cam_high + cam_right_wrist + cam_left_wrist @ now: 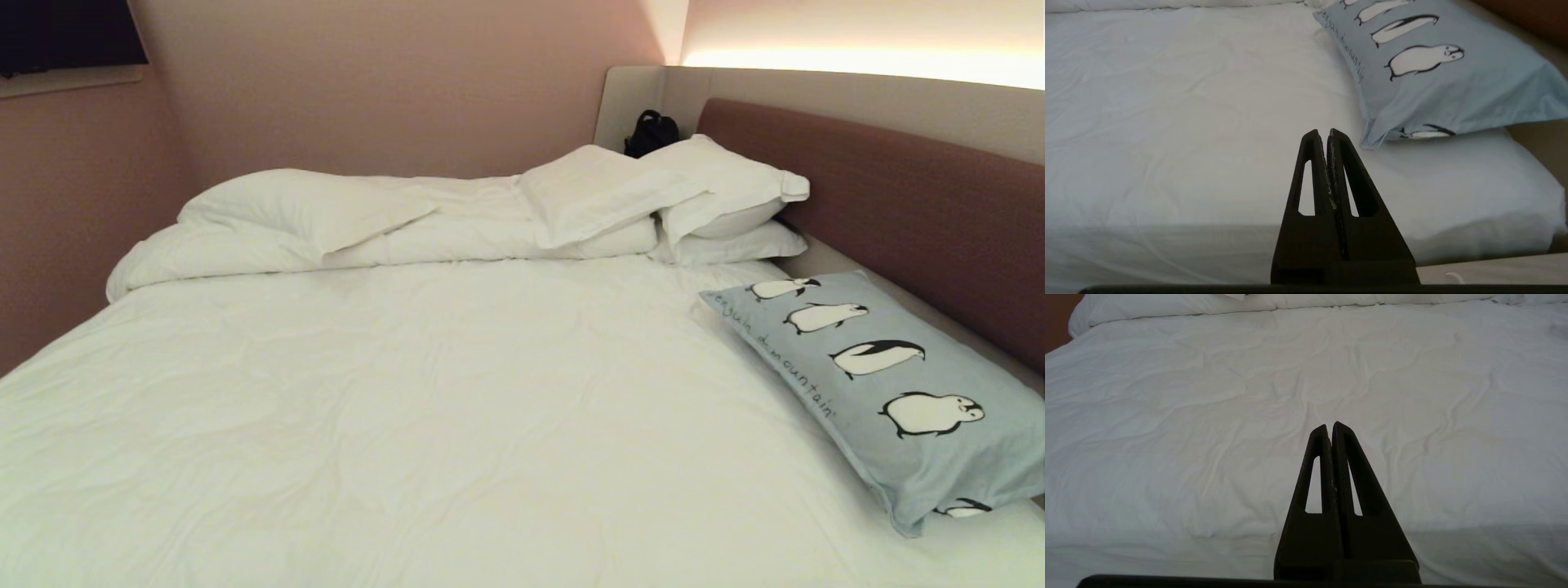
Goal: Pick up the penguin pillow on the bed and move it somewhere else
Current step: Pick up the pillow
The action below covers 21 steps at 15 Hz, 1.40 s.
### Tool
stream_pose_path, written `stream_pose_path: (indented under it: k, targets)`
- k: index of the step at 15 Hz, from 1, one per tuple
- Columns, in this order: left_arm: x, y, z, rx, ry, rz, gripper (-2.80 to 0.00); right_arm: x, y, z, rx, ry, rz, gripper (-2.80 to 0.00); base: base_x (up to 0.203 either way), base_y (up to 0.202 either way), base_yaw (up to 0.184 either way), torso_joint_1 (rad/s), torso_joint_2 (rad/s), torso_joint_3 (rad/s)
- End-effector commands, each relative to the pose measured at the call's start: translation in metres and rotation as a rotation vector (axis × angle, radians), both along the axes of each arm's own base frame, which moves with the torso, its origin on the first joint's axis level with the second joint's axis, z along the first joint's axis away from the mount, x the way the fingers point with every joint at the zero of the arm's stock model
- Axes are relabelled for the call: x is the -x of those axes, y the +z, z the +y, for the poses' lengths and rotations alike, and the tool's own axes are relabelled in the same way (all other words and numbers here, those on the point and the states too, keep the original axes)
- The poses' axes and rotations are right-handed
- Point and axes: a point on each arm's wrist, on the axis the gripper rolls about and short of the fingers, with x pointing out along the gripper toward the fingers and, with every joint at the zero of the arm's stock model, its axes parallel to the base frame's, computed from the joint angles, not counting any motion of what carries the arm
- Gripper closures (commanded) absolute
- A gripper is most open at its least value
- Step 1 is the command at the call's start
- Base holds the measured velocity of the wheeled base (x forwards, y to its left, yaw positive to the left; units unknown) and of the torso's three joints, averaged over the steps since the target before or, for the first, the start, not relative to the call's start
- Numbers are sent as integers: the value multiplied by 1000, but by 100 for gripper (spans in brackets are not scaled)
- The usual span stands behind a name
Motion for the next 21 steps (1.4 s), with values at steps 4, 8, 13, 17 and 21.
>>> stream_pose_path:
  k: [4, 8, 13, 17, 21]
  targets:
    - [0, 0, 0, 0, 1, 0, 0, 12, 27, 0, 17, 5, 19, 0, 0, 0, 0, 0, 0, 0]
    - [0, 0, 0, 0, 1, 0, 0, 0, 56, -1, 20, -24, 95, 0, 0, 0, 0, 0, 0, 0]
    - [0, 0, 0, 0, 1, 0, 0, -61, 87, -1, 14, -42, 298, 0, 0, 0, 0, 0, 0, 0]
    - [0, 0, 0, 1, 1, 0, 0, -138, 91, -3, -32, -65, 428, 0, 0, 0, 0, 0, 0, 0]
    - [0, 0, 0, 2, 1, 0, 0, -218, 94, -21, -132, -171, 501, 0, 0, 0, 0, 0, 0, 0]
